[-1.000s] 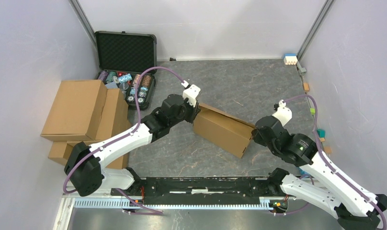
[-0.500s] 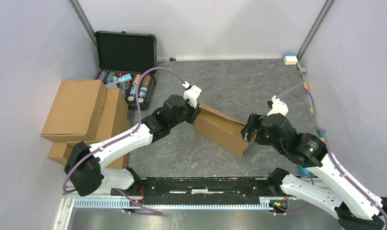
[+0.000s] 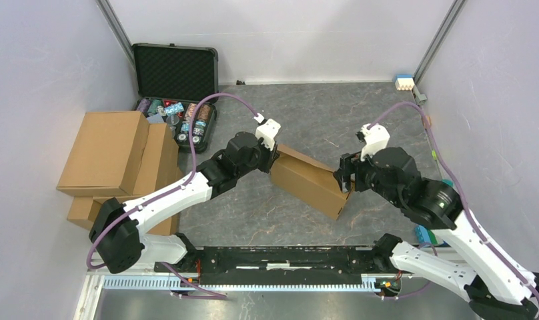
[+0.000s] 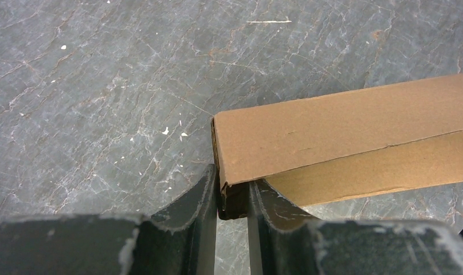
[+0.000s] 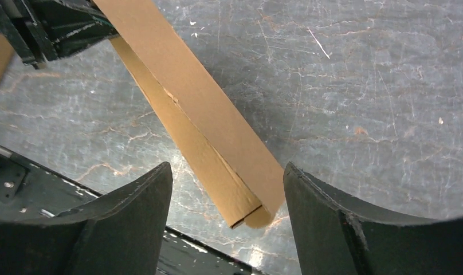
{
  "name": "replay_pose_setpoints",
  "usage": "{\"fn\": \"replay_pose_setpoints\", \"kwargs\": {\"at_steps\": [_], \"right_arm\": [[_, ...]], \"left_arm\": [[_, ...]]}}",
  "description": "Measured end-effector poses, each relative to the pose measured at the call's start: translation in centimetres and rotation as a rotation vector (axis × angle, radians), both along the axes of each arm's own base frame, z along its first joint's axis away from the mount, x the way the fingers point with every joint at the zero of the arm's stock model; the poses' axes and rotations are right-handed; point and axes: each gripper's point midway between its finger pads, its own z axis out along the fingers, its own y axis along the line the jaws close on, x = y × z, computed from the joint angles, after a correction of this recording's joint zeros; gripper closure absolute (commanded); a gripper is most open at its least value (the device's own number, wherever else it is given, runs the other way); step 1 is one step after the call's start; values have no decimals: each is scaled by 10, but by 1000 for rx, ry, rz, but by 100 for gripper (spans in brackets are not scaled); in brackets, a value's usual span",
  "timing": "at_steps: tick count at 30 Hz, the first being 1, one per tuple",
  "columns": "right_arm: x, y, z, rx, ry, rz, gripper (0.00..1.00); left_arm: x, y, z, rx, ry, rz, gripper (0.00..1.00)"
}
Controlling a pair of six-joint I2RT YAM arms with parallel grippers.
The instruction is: Fold the paper box
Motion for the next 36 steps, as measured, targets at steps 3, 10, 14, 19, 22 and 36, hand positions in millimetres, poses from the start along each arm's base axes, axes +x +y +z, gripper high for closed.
{"fn": "replay_pose_setpoints", "kwargs": {"at_steps": [3,10,14,19,22,36], "right_arm": [[8,8,-9,-46,-10,38,41],[1,16,-50,-106,53,121,76],[-2,19,-57,-41,20,132,78],[-6,24,-75,78,-17,125,73],[-6,29,-87,137,-31,117,73],[1,38,-81,290,-122,95,59]], "left_arm": [[-2,0,0,6,10,-5,77],[-3,2,1,18,21,-5,77],[-4,2,0,24,29,-5,77],[-3,1,0,27,39,-5,70],[-2,2,0,37,51,6,57],[-53,47,20,3,236,108,58]]}}
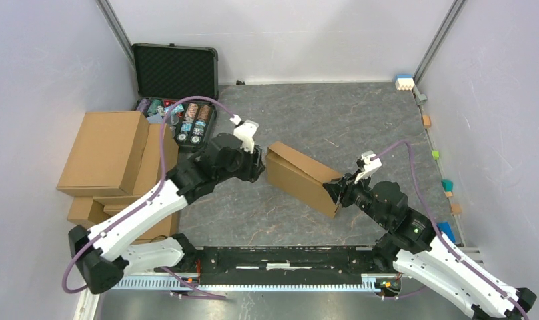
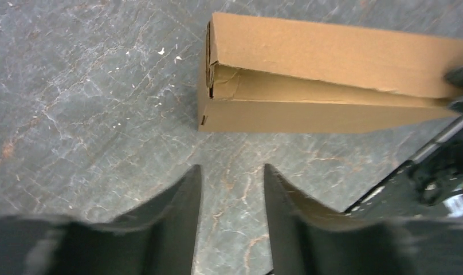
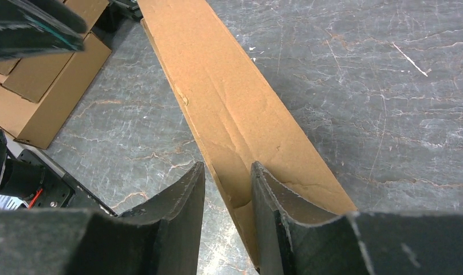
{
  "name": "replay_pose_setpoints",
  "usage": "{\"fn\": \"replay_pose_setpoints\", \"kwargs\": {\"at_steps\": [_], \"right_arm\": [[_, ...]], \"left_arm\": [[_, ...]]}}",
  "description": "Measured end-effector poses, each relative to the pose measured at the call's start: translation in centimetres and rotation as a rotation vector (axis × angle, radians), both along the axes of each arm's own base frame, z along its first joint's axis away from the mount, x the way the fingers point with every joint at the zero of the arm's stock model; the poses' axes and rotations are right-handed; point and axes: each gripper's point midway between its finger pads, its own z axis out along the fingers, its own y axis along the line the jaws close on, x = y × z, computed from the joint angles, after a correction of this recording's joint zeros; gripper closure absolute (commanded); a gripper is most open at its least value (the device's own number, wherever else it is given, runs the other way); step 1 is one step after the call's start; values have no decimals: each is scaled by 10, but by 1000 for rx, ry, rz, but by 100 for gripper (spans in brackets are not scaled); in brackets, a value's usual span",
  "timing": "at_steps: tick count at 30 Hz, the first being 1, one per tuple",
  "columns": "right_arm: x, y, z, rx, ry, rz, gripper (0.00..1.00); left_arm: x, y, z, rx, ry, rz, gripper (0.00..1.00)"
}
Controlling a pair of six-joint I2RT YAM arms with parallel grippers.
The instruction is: Fold the paper box
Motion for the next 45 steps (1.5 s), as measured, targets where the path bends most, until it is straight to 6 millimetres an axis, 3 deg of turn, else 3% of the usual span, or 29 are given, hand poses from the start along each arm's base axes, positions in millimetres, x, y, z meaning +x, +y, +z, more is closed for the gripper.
{"fn": "replay_pose_setpoints", "kwargs": {"at_steps": [3,4,9,12,14,18,23,33,41,45], "right_arm": [[0,-1,0,-3,-7,2,58],[0,-1,0,-4,-10,2,58],[0,-2,1,-11,-18,3,58],[0,-2,0,-14,-21,3,58],[0,-2,0,-15,-21,4,58],[1,-3,0,-16,-22,-2,58],[1,-5,0,-18,-23,-12,58],[0,-7,0,-20,-24,-17,58],[3,-15,3,-96,2,-47,57],[5,-18,5,-142,17,-52,57]], "left_arm": [[-8,6,23,-58,-15,19,94],[-8,6,33,-80,-25,22,98],[9,-9,81,-183,-86,9,98],[28,-20,92,-227,-98,-4,98],[40,-29,88,-241,-86,-19,98],[56,-36,58,-222,-35,-22,98],[56,-33,-12,-211,60,-37,98],[51,-28,-5,-250,25,-41,98],[60,-32,26,-256,3,-38,98],[70,-40,14,-237,22,-47,98]]}}
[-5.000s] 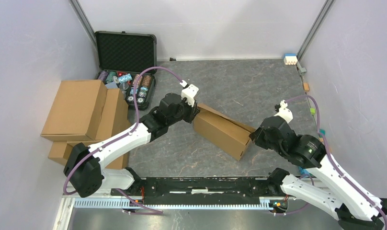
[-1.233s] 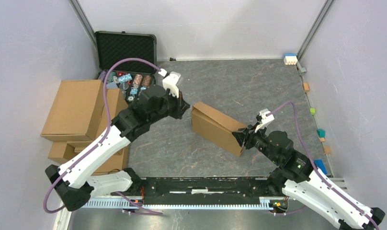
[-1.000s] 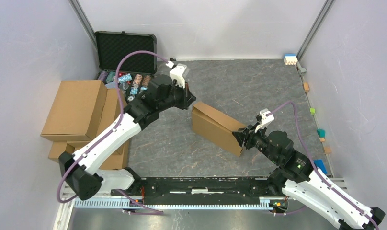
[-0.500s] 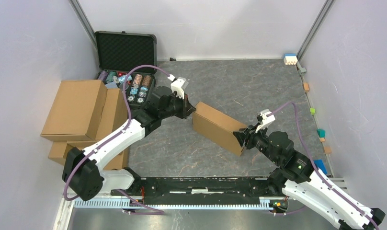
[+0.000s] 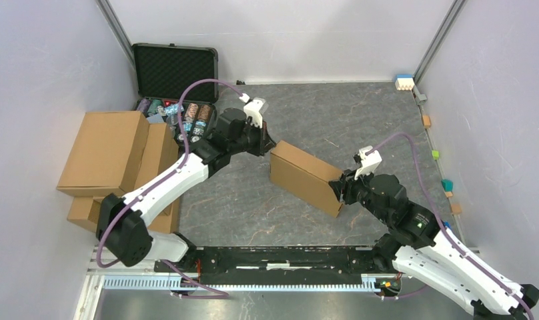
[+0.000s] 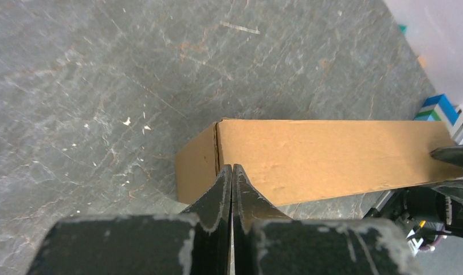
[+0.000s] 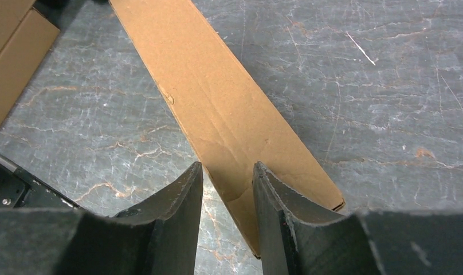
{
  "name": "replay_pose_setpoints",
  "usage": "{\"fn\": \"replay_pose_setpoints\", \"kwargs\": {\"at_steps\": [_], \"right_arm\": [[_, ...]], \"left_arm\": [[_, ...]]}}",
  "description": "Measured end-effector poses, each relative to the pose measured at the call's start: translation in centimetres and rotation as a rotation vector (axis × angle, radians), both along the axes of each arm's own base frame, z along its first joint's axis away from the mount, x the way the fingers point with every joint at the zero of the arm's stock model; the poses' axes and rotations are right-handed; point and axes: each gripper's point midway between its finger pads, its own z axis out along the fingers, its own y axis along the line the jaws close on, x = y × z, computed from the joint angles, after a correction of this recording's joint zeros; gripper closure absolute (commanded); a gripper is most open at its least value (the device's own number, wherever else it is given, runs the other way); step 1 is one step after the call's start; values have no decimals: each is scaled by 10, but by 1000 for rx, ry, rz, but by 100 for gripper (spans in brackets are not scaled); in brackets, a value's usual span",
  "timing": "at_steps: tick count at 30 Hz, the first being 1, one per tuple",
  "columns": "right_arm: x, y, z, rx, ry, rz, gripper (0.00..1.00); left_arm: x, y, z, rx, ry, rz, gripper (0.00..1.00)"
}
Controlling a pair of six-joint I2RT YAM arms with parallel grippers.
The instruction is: Fold the paper box
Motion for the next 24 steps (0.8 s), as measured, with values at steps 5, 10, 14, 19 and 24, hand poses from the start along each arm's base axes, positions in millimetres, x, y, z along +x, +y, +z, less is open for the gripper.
{"fn": "replay_pose_setpoints", "kwargs": {"at_steps": [5,10,14,19,24], "right_arm": [[0,-4,10,-36,1,-2,64],[3,-14,46,-15,-68,-39,88],[-1,-30,49,14,-91,-99,100],[-10,-43,1,26,-24,-153,100],[-10,-38,-10,152,-34,-179,100]], "left_arm": [[6,-12,-19,3,21,-39,98],[7,-15,-20,-19,-3,-48,98],[8,-15,-20,-23,-10,-49,98],[8,-15,-20,-23,-10,-48,98],[9,-12,-20,-18,-12,-37,98]]}}
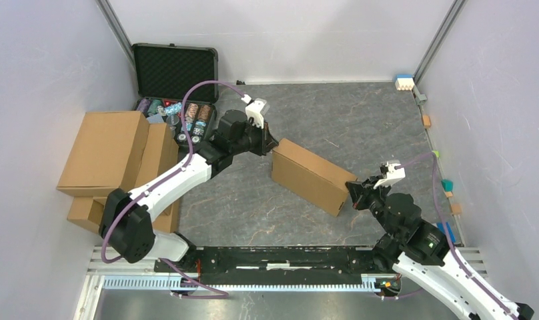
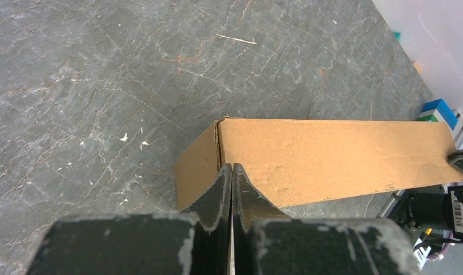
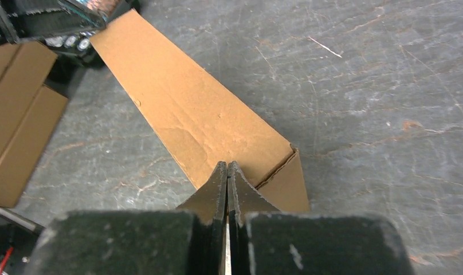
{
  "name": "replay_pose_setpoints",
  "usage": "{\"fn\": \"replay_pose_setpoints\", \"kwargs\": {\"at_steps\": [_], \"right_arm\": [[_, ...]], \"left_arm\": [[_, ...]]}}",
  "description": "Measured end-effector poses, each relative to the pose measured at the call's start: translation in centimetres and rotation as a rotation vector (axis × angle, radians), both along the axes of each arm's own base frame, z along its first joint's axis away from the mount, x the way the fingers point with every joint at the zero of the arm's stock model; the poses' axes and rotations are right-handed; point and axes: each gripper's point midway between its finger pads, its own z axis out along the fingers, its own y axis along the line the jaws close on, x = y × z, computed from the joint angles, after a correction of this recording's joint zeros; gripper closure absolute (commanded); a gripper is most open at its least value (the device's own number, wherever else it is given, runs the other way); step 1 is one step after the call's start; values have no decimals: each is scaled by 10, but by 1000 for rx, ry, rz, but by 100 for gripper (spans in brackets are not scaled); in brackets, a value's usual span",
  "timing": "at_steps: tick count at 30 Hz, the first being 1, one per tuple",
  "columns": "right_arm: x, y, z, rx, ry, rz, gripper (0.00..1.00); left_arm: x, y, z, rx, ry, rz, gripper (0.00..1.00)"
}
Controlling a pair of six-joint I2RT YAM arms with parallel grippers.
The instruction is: Fold the paper box
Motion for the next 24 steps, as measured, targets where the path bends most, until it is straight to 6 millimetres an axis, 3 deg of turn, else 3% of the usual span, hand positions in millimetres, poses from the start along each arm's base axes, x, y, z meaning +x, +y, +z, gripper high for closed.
{"fn": "replay_pose_setpoints", "kwargs": {"at_steps": [10,19,21,24], "right_arm": [[3,30,-3,134,-45,91,100],[-25,76,-11,217,-23,377,100],[-35,82,-46,165,70,432,100],[-59,70,-135,6,334,453,100]], "left_arm": [[-8,22,-2,28,-9,67,98],[-58,61,-13,-20,27,135,98],[-75,72,-32,-3,81,145,98],[-104,89,-77,52,206,165,98]]}}
